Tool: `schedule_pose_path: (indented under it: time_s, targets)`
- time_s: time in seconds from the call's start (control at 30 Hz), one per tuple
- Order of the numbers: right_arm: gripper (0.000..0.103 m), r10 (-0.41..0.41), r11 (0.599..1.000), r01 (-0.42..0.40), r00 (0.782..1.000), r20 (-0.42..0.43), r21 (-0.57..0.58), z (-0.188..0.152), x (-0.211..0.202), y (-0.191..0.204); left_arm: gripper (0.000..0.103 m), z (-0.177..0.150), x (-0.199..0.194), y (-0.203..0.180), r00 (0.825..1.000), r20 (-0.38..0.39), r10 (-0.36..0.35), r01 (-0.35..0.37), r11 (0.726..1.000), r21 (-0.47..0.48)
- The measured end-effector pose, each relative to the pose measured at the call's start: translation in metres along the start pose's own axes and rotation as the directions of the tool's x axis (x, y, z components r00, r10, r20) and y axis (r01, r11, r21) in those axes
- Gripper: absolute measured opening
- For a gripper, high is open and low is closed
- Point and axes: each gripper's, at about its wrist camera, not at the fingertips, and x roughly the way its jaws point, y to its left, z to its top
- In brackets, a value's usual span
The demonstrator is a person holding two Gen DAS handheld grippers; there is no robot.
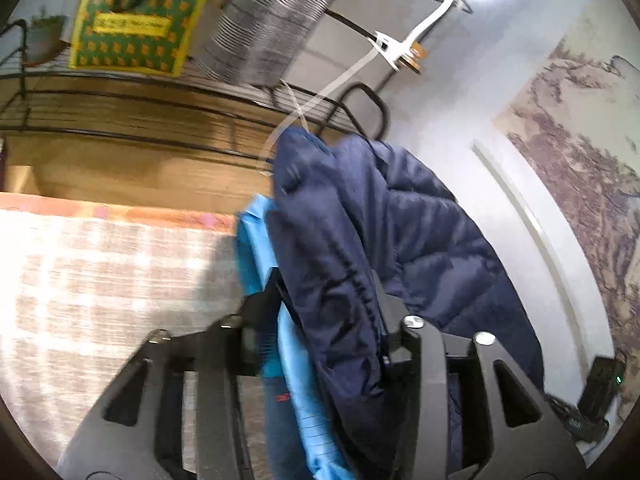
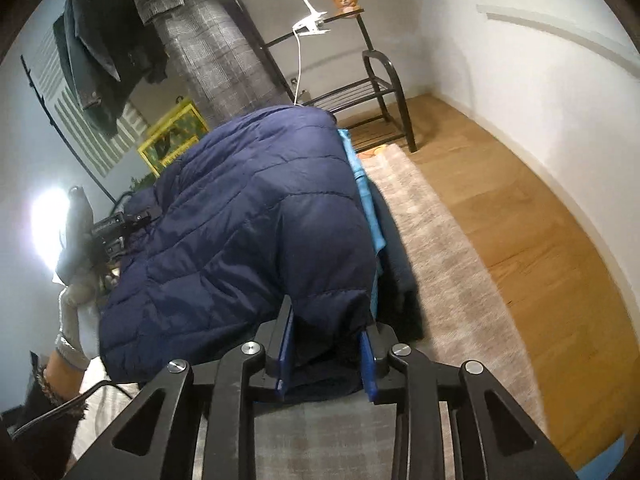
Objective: Fold large clothes
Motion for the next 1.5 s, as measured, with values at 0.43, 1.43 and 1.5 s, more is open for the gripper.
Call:
schedule_pose_path:
  time_s: [0.43, 1.43, 1.5]
  targets:
    - [0.038, -0.078, 0.997, 0.078, 0.997, 0.0, 0.01, -0.012, -0.016, 0.006, 0.041, -0.027, -0.068, -0.036, 0.998, -0.029, -0.05, 0.053, 0.993, 0.109]
    - [0.045, -0.079, 0.967, 0.158, 0.932, 0.354, -0.201, -0.089, -0.323, 0.189, 0.041, -0.131, -0.437, -0.163, 0.987, 0.111, -0.115, 0.06, 0.911, 0.407]
    - [0.046, -0.073, 0.963, 0.162, 0.926, 0.371, -0.215, -0.098, -0.341, 0.201, 0.041, -0.137, -0.465, -0.164, 0.984, 0.134, -0.117, 0.052, 0.908, 0.417]
